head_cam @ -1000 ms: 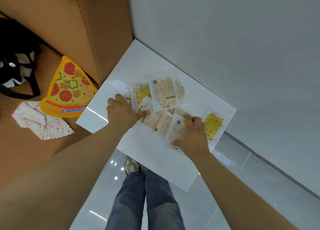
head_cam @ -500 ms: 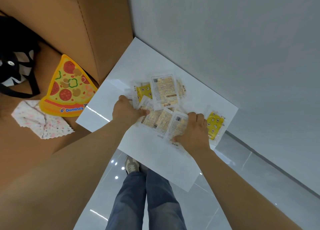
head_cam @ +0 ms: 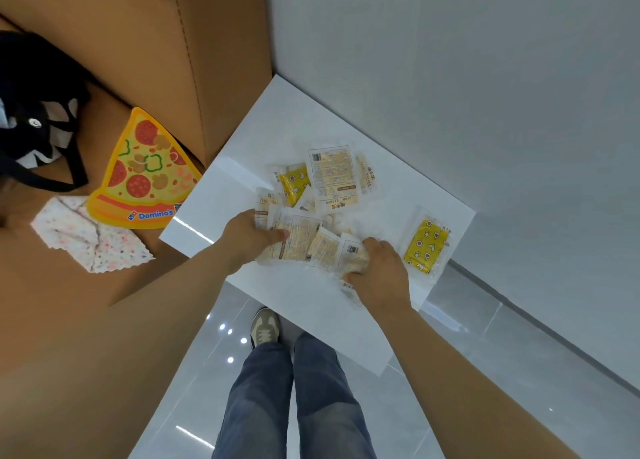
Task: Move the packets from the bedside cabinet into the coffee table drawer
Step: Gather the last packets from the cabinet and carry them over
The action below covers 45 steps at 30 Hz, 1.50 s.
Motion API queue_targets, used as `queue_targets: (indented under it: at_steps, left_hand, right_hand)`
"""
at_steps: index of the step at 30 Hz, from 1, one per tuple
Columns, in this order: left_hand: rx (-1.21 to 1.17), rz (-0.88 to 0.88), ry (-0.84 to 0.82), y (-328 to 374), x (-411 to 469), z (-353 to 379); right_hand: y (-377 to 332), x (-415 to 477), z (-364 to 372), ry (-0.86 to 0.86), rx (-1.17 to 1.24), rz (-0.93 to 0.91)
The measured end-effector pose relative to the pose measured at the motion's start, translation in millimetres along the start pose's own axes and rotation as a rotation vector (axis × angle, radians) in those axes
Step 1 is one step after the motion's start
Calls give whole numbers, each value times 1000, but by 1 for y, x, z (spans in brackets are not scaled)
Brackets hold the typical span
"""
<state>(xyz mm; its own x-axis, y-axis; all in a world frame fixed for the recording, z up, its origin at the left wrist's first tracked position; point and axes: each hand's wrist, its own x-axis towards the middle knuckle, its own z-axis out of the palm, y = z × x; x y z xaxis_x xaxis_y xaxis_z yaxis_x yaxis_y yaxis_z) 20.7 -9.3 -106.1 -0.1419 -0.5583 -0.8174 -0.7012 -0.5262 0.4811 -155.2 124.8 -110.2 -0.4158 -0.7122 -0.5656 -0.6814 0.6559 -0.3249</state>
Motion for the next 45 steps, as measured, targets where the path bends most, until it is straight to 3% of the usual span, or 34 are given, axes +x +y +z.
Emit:
queue_targets:
  at_steps: [12,20,26,35,45]
  left_hand:
    - [102,185,127,-8,-60,-48]
    - [-40,315,175,12,-143,-83]
    - [-99,480,181,42,-217,-108]
    - [-153,751,47,122,-319,-130]
    - [-169,1044,-170,225,-438,-61]
  right_hand:
    - [-25,-56,-42,36,79,46]
    - [-56,-118,-89,141,167,44]
    - [-83,-179,-143,332,296,35]
    - [-99,-271,-242,638,467,19]
    - [-53,-395,-350,1012,642,35]
